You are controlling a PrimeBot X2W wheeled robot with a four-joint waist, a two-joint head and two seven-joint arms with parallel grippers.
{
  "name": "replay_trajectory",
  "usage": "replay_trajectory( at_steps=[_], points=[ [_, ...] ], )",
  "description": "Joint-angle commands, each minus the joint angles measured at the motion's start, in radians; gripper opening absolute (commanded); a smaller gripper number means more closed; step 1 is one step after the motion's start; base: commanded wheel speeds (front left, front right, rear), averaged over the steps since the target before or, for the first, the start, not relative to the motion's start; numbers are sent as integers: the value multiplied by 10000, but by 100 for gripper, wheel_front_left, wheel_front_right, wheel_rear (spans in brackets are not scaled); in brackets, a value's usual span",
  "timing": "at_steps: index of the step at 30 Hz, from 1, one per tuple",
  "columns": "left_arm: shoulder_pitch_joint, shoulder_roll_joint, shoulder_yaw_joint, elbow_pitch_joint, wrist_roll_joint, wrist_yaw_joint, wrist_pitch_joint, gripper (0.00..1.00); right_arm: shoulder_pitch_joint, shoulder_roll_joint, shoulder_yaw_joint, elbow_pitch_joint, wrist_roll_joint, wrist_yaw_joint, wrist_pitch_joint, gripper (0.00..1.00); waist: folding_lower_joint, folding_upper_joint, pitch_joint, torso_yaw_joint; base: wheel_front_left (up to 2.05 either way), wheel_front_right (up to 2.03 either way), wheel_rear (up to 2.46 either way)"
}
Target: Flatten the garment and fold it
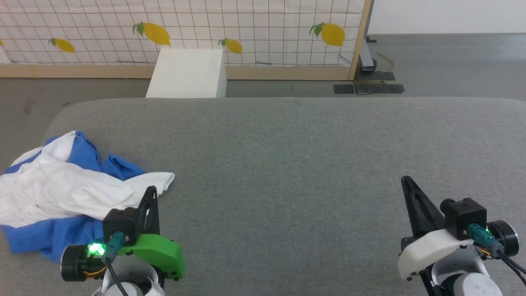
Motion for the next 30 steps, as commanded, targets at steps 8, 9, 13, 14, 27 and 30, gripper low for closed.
replay_trajectory(
  at_steps=[8, 9, 13, 14, 27, 30],
  points=[
    [106, -47, 26, -28, 129, -11, 14, 0, 83, 9, -12, -57, -62, -13, 1, 0, -1, -1, 0, 0, 0, 0, 0],
    [106, -47, 26, -28, 129, -11, 14, 0, 83, 9, -12, -57, -62, -13, 1, 0, -1, -1, 0, 0, 0, 0, 0],
    [106, -47, 26, -28, 129, -11, 14, 0, 83, 9, -12, -57, -62, -13, 1, 0, -1, -1, 0, 0, 0, 0, 0],
    [106, -47, 26, -28, 129, -11, 14, 0, 83, 9, -12, -57, -62, -13, 1, 0, -1, -1, 0, 0, 0, 0, 0],
    [106, -47, 26, -28, 129, -11, 14, 0, 83, 9, -12, -57, -62, -13, 1, 0, -1, -1, 0, 0, 0, 0, 0],
    [-1, 2, -8, 2, -7, 1, -2, 100, 0, 0, -1, 2, 4, 0, -2, 100, -1, -1, 0, 0, 0, 0, 0]
  ],
)
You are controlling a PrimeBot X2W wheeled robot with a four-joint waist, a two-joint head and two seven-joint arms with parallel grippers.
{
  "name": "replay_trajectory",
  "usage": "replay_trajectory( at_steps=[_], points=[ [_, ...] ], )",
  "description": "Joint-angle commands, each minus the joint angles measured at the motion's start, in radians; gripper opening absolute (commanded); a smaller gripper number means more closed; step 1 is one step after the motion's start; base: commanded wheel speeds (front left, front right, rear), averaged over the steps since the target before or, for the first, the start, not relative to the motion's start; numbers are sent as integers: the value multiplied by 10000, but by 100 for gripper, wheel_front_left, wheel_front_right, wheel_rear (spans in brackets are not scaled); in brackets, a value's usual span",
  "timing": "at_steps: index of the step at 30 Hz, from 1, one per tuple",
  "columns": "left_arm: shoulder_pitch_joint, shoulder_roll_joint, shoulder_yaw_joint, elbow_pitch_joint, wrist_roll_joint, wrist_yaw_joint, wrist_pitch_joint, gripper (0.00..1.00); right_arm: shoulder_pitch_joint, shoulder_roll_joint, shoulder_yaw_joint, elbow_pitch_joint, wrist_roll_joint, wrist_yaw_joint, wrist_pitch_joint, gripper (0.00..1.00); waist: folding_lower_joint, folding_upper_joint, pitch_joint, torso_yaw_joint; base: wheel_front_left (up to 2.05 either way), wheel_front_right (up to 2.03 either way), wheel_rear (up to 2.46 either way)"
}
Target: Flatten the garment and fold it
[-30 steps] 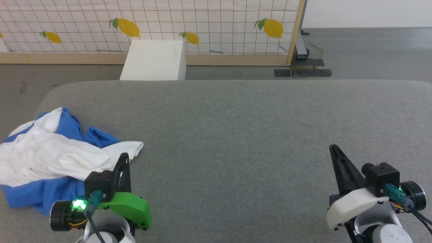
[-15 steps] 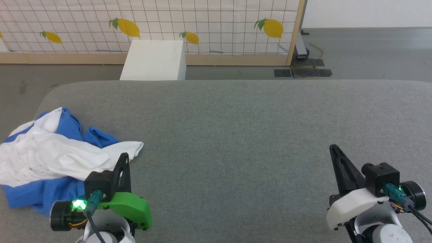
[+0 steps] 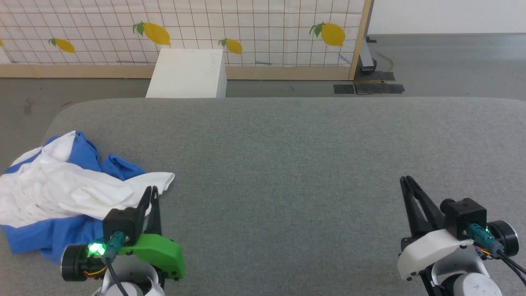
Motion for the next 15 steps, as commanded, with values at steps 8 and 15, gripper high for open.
replay_trajectory(
  at_steps=[8, 15],
  points=[
    [19, -3, -89, 68, -117, 97, -160, 100, 85, 1, -99, 121, 202, -1, -161, 100, 0, 0, 5, 12, 0, 0, 0],
    [28, -6, -139, 120, -196, 204, -306, 100, 136, 1, -203, 232, 350, -2, -308, 100, 0, 0, 2, 50, 0, 0, 0]
  ],
)
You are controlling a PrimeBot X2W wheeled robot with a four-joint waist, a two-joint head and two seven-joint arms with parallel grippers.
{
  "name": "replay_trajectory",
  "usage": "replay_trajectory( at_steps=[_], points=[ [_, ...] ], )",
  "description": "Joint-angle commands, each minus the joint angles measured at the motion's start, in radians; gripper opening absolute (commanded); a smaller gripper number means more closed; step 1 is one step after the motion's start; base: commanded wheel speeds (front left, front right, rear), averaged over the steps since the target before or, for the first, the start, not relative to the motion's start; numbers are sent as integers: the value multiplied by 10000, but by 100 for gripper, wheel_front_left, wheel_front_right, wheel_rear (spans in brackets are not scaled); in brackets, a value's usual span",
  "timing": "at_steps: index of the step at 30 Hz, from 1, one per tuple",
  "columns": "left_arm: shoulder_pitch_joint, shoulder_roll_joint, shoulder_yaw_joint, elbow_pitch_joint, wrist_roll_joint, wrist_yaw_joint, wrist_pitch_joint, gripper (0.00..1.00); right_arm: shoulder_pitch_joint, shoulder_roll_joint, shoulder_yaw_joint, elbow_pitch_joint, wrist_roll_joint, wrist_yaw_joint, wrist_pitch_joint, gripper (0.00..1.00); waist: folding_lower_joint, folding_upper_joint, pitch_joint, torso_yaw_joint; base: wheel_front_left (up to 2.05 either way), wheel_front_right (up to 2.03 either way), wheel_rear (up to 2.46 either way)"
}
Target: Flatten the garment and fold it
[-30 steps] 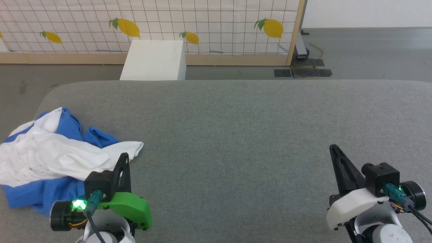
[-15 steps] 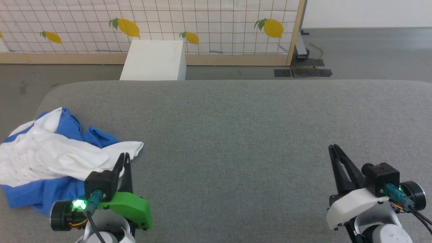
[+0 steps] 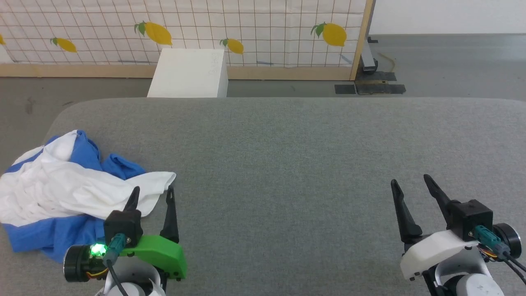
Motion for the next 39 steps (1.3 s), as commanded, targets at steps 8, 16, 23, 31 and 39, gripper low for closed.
replay_trajectory(
  at_steps=[8, 16, 23, 31, 39],
  points=[
    [59, -9, -8, 45, -180, 258, -264, 100, 141, 2, -108, 159, 235, -2, -276, 100, 0, -1, 4, 281, 0, 0, 0],
    [161, -13, -7, 73, -281, 403, -469, 100, 205, 2, -160, 295, 349, -4, -482, 100, 0, -1, -20, 900, 0, 0, 0],
    [237, -16, -7, 100, -341, 492, -614, 100, 286, 3, -167, 427, 464, -4, -628, 100, 0, -1, -61, 1424, 0, 0, 0],
    [332, -19, -14, 134, -410, 585, -801, 100, 327, 4, -130, 605, 620, -5, -815, 100, 0, -1, -77, 2067, 0, 0, 0],
    [409, -22, 10, 193, -475, 664, -964, 100, 365, 4, -152, 733, 709, -6, -980, 100, 0, -1, -102, 2564, 0, 0, 0]
  ],
)
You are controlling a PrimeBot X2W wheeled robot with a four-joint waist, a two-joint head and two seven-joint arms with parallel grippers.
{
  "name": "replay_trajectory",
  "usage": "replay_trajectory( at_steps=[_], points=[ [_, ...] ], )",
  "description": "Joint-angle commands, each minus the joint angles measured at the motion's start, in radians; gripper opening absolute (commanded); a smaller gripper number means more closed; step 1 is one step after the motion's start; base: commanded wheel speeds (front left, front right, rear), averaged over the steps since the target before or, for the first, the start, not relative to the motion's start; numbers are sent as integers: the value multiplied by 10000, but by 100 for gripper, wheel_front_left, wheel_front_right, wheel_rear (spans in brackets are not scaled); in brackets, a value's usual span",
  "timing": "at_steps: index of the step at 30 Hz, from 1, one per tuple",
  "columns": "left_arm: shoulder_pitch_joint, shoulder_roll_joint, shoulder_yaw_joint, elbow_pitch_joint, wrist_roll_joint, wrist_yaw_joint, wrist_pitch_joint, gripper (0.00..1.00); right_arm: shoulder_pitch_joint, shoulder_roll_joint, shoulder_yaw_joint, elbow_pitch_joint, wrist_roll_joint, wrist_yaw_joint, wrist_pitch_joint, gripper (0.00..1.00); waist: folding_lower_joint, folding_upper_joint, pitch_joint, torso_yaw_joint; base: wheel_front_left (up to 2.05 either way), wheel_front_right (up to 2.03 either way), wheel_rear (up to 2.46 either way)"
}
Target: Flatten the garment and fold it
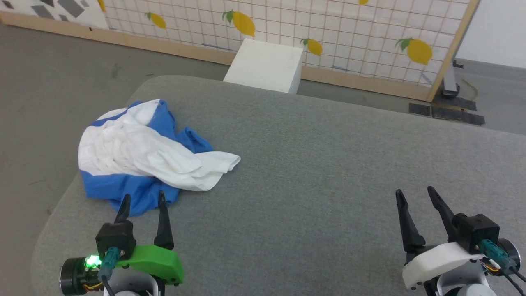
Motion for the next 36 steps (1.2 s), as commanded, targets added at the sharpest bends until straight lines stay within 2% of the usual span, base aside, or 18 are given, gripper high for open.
replay_trajectory(
  at_steps=[1, 36],
  points=[
    [142, -23, 5, 49, -134, 71, -131, 100, 122, 4, -16, 69, 121, -6, -122, 100, 0, 0, -24, 183, 0, 0, 0],
    [470, -36, -145, 230, -444, 523, -854, 100, 344, 7, -156, 732, 521, -10, -849, 100, 0, 0, -38, 2087, 0, 0, 0]
  ],
)
